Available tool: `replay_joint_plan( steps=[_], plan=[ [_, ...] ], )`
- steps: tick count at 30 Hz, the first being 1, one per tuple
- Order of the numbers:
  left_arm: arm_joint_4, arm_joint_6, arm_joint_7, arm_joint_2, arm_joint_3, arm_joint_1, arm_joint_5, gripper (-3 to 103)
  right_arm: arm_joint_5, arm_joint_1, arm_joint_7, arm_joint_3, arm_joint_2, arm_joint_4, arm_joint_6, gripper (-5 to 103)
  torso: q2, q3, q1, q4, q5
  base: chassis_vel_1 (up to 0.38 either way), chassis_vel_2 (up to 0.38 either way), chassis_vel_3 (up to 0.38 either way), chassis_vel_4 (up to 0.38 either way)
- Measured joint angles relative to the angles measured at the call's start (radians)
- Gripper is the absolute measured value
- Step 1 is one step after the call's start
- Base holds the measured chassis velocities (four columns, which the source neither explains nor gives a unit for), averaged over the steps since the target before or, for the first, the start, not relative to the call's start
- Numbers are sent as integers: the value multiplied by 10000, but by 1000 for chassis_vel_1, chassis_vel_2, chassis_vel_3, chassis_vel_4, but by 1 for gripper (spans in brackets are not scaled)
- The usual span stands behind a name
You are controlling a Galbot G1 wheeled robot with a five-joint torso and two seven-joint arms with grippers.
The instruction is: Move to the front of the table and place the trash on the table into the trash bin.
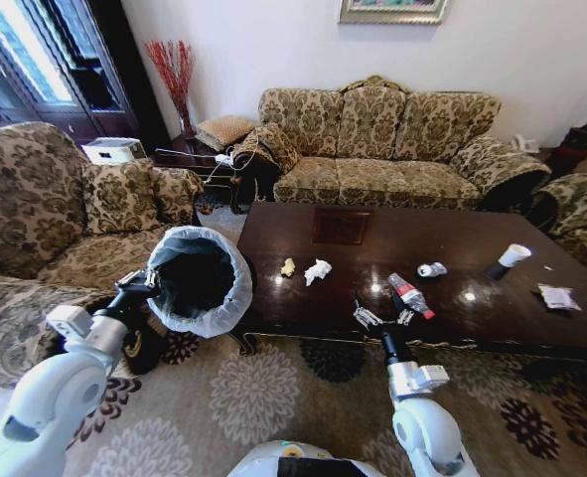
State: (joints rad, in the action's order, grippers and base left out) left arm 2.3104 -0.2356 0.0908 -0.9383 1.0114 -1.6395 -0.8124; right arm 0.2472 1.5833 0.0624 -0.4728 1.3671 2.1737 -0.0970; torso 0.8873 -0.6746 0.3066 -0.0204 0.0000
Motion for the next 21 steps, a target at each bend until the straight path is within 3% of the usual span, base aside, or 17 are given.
replay_joint_plan(
  steps=[8, 14, 21],
  plan=[
    [-1, 0, 16, 1, 2, 0, 1, 3, 1, 1, -1, 6, 2, 1, 0, 100, 3, 1, -1, -4, -8, 156, 152, -123, -133],
    [0, 0, 12, 0, 0, 0, 0, 3, 0, 0, 0, -1, 0, 0, 0, 100, 3, 0, 0, 1, 14, -12, -11, 2, 5],
    [-1, 0, 0, 0, -3, 0, -4, 3, 0, -1, 0, -2, 0, 0, 0, 100, 2, -1, 2, 2, -5, -32, -24, 7, 2]
  ],
)
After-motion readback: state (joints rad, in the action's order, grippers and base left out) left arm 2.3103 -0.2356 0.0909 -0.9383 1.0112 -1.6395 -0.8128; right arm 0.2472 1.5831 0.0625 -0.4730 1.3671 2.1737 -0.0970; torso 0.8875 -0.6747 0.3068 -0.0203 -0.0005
